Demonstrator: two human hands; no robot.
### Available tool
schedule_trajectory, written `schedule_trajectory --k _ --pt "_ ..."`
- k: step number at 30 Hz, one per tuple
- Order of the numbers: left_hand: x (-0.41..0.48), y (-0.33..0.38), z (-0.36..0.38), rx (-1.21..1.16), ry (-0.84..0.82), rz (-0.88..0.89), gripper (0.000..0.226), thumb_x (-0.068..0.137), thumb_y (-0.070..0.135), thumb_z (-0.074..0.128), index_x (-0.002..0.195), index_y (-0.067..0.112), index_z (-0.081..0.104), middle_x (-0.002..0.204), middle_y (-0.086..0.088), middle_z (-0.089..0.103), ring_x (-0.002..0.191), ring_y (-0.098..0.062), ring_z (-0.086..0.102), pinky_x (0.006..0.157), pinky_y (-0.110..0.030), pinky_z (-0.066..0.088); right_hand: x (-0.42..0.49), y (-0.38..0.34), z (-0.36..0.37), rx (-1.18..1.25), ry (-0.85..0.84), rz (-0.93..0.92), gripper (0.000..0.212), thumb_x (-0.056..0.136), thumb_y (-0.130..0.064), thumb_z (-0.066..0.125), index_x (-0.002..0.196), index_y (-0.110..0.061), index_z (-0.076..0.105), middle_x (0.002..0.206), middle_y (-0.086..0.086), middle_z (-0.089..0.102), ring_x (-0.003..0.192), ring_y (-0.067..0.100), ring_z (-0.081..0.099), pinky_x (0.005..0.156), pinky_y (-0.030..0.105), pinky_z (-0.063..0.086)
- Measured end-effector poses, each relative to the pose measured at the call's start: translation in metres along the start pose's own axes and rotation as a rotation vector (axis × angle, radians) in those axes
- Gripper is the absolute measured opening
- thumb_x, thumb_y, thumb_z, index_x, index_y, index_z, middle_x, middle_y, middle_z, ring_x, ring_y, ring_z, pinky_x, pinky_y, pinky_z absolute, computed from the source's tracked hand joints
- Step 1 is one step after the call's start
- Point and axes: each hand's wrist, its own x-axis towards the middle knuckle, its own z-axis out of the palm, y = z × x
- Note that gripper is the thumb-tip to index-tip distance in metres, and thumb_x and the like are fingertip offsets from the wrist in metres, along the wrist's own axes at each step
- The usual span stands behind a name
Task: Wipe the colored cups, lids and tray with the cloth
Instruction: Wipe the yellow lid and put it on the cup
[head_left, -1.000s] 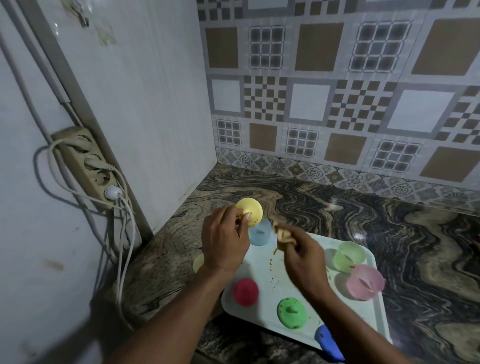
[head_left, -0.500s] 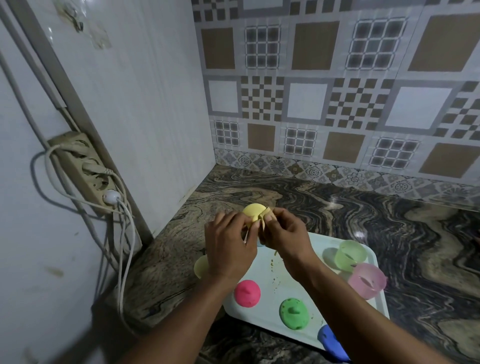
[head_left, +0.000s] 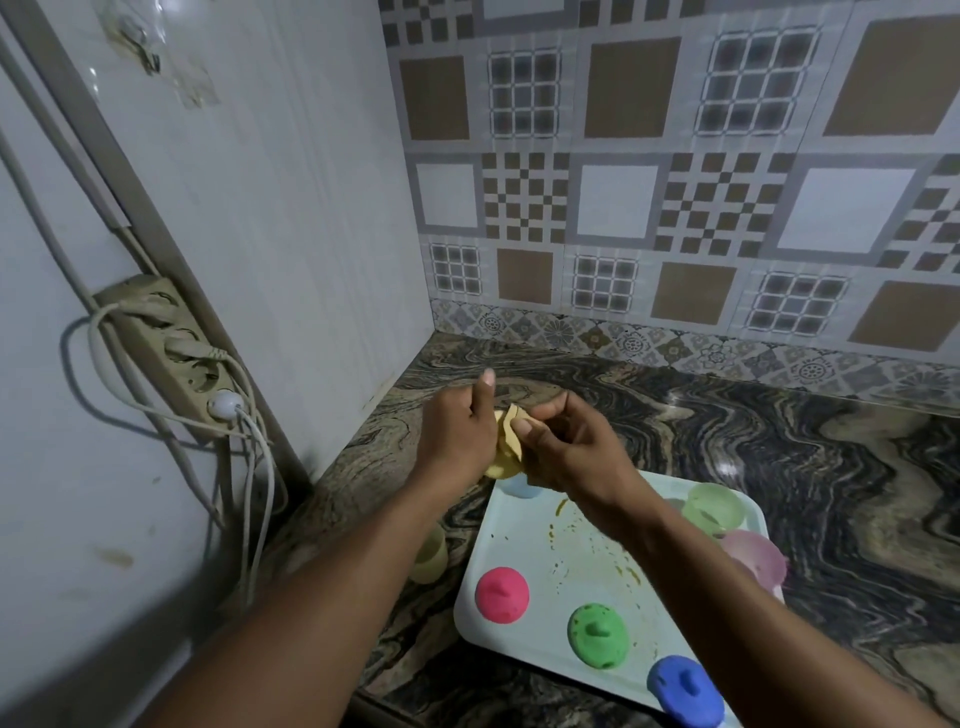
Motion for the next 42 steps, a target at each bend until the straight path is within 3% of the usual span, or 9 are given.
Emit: schedule_trajectory --k 4,10,13,17,23,26,30,36,42 --pt "-0.006 0.001 0.016 -0.157 0.087 -0.216 0.061 0.102 0.05 0.04 0.064 0.004 0.051 0.06 -0.013 0.05 0.056 -0.021 0.047 0.056 -0.035 0.034 -0.012 0.016 0.009 0.165 0.134 -0.005 0.015 0.095 -0.005 0.062 0.1 -0.005 0.049 0.07 0.005 0.064 0.054 0.015 0.055 0.046 0.026 0.044" --pt "0.008 -0.007 -0.003 -0.206 -0.366 -0.268 0.066 0.096 0.066 0.036 0.075 0.01 0.065 0.067 -0.004 0.061 0.063 -0.018 0.059 0.061 -0.029 0.045 -0.006 -0.009 -0.01 -0.027 -0.028 0.093 0.015 0.094 -0.007 0.066 0.097 -0.006 0.051 0.07 0.004 0.061 0.053 0.012 0.056 0.045 0.025 0.047" --pt "0.003 0.014 0.004 -0.144 -0.025 -0.155 0.062 0.103 0.052 0.034 0.066 0.007 0.057 0.061 -0.01 0.056 0.057 -0.021 0.052 0.059 -0.034 0.038 -0.007 -0.01 0.008 0.154 0.061 0.009 0.012 0.095 -0.002 0.061 0.097 -0.006 0.05 0.072 0.007 0.063 0.055 0.013 0.059 0.046 0.024 0.048" --pt "-0.015 0.015 0.029 -0.53 0.373 -0.587 0.06 0.103 0.05 0.032 0.08 0.003 0.063 0.086 -0.016 0.069 0.077 -0.029 0.066 0.068 -0.038 0.052 -0.014 0.015 0.033 0.302 0.289 0.002 0.011 0.096 -0.005 0.062 0.094 -0.007 0.051 0.083 0.013 0.069 0.066 0.018 0.065 0.05 0.027 0.052" --pt "-0.004 -0.007 0.002 -0.309 -0.24 -0.476 0.07 0.096 0.068 0.034 0.079 0.009 0.068 0.083 -0.011 0.07 0.074 -0.025 0.067 0.066 -0.035 0.053 -0.005 -0.006 0.001 0.1 0.091 0.179 0.012 0.096 -0.003 0.061 0.09 -0.007 0.051 0.064 0.008 0.057 0.046 0.012 0.053 0.043 0.025 0.042" --pt "-0.004 0.012 0.003 -0.212 0.023 -0.329 0.062 0.103 0.051 0.032 0.071 0.006 0.059 0.077 -0.012 0.065 0.069 -0.025 0.062 0.06 -0.033 0.043 -0.003 -0.012 0.017 0.22 0.089 0.126 0.008 0.097 -0.002 0.059 0.097 -0.005 0.051 0.066 0.008 0.059 0.047 0.01 0.056 0.043 0.022 0.045" --pt "-0.021 0.02 0.023 -0.455 0.441 -0.64 0.057 0.106 0.041 0.029 0.077 0.002 0.058 0.088 -0.019 0.067 0.08 -0.032 0.064 0.068 -0.037 0.049 -0.009 0.021 0.046 0.201 0.4 0.047 0.012 0.095 -0.009 0.065 0.094 -0.008 0.054 0.091 0.021 0.069 0.074 0.024 0.065 0.065 0.039 0.056" --pt "-0.013 -0.006 -0.001 -0.406 -0.174 -0.554 0.061 0.099 0.062 0.035 0.092 0.01 0.068 0.091 -0.01 0.07 0.081 -0.022 0.067 0.067 -0.031 0.053 -0.009 -0.005 0.009 0.042 0.104 0.216 0.011 0.097 -0.006 0.061 0.089 -0.007 0.053 0.069 0.009 0.061 0.051 0.014 0.058 0.046 0.027 0.046" --pt "-0.025 0.019 0.017 -0.48 0.382 -0.648 0.054 0.106 0.042 0.032 0.08 0.002 0.058 0.087 -0.018 0.066 0.074 -0.03 0.061 0.058 -0.032 0.041 -0.022 0.019 0.048 0.125 0.354 -0.022 0.012 0.097 -0.008 0.063 0.101 -0.002 0.053 0.091 0.021 0.068 0.072 0.02 0.064 0.057 0.03 0.055"
